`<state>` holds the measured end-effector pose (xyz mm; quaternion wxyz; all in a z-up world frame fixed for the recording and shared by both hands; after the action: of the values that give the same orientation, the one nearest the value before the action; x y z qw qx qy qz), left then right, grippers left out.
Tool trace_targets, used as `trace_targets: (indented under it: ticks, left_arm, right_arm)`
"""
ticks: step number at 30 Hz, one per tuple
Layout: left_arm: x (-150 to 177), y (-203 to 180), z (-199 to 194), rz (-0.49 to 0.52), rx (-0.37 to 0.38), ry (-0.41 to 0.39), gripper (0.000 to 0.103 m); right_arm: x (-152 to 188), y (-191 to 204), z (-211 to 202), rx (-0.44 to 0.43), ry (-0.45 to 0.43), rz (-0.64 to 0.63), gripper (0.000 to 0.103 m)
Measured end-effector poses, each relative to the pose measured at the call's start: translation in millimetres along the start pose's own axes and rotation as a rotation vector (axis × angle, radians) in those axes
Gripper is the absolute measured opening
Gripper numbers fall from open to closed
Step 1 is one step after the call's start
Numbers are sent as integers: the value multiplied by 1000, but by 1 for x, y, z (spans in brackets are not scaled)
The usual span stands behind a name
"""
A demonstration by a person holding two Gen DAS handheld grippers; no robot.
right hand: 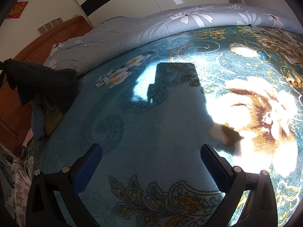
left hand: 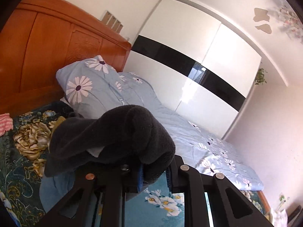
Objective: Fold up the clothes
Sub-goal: 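Lift the grey fleece with the left tool while the right tool grasps its hanging edge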
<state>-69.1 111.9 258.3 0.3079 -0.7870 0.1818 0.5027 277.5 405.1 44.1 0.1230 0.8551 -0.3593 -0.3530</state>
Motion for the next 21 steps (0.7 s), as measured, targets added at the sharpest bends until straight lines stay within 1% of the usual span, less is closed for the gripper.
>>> trace_targets:
  ticks: [2, 5, 7, 9, 11, 14, 15, 18, 19, 20, 21]
  left_arm:
    - [-4, -21, -11, 41, 50, -6, 19]
    - [-16, -64, -26, 70, 167, -20, 19]
    - [-24, -97, -38, 113, 238, -34, 19]
    - [-30, -129, -48, 134, 317, -37, 19]
    - [-30, -155, -53, 132, 388, -22, 19]
    - [-21, -179, -50, 119, 465, 18, 20]
    - [-17, -184, -48, 112, 485, 33, 20]
    - [-5, -193, -33, 86, 525, 85, 20]
    - [-1, -196, -28, 77, 538, 102, 20]
    - [3, -199, -23, 68, 551, 120, 20]
    - [5, -204, -19, 61, 562, 134, 20]
  right_arm:
    - [-1, 25, -3, -36, -7, -45, 103]
    - [-6, 78, -15, -112, -58, -167, 103]
    - [-8, 111, -22, -173, -78, -221, 103]
    - [-11, 140, -28, -241, -90, -226, 103]
    - [-15, 159, -36, -296, -108, -217, 103]
    - [-16, 174, -52, -352, -138, -200, 103]
    - [-14, 174, -56, -355, -146, -200, 103]
    - [-9, 161, -66, -308, -179, -226, 103]
    - [-9, 153, -65, -281, -175, -228, 103]
    - [-9, 146, -62, -260, -160, -219, 99]
    - [-11, 138, -59, -249, -143, -196, 82]
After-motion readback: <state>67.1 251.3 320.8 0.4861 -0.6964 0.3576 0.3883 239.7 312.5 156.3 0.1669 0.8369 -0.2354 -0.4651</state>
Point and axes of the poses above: each gripper's, at about its wrist camera, not at the fingertips, and z roughly the way its jaws point, y to its left, x to its underside, the point moved 10 cm from there along z, roughly the way its jaws point, and after that the axes turned 9 degrees about z, right-handed, at the moved point
